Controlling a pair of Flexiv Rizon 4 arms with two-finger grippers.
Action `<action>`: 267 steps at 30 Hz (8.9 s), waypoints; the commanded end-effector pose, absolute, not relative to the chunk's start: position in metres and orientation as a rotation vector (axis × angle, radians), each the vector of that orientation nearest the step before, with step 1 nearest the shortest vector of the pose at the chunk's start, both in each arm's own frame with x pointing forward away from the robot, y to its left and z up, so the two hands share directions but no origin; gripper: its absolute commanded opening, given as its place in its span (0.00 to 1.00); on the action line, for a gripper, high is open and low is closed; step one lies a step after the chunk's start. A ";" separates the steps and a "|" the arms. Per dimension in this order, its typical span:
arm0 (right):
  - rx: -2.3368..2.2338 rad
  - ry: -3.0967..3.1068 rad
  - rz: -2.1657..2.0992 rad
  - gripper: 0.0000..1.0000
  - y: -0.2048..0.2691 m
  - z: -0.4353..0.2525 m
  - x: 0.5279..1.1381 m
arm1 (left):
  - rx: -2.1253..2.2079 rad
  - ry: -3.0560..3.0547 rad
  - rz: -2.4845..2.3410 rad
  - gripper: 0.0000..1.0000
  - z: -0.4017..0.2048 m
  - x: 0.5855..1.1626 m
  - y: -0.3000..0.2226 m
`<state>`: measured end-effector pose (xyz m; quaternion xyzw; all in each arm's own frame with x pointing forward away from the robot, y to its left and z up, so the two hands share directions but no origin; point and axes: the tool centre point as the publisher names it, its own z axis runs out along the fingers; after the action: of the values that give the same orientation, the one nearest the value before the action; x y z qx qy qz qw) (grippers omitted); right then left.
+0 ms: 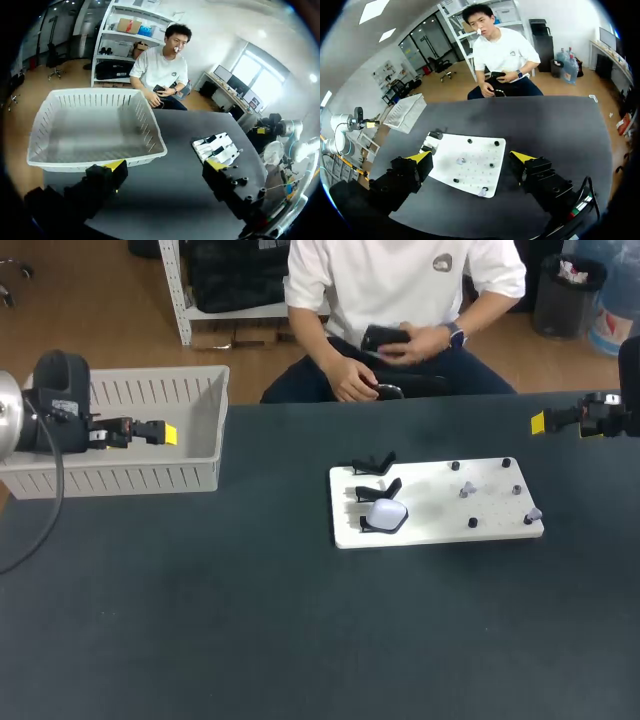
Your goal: Pick up each earbud case from the left stands, insert the matching earbuds, close the lid, and place the case in the box.
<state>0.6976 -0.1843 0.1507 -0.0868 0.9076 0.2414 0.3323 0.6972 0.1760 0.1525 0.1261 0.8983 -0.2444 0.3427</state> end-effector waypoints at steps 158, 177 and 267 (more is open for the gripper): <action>-0.228 2.372 0.631 1.00 -0.185 0.150 0.699 | 1.473 1.676 -0.937 0.46 0.013 0.668 -0.127; -0.228 2.372 0.631 1.00 -0.185 0.150 0.699 | 1.476 1.676 -0.945 0.25 0.011 0.671 -0.127; -0.550 2.419 0.694 1.00 -0.077 0.138 0.690 | 1.540 1.408 -0.866 0.00 0.124 0.693 -0.185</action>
<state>0.6851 -0.0765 0.1387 -0.2025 0.9030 0.2529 0.2822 0.6912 -0.1847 0.1245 0.6154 0.5653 -0.3448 0.4276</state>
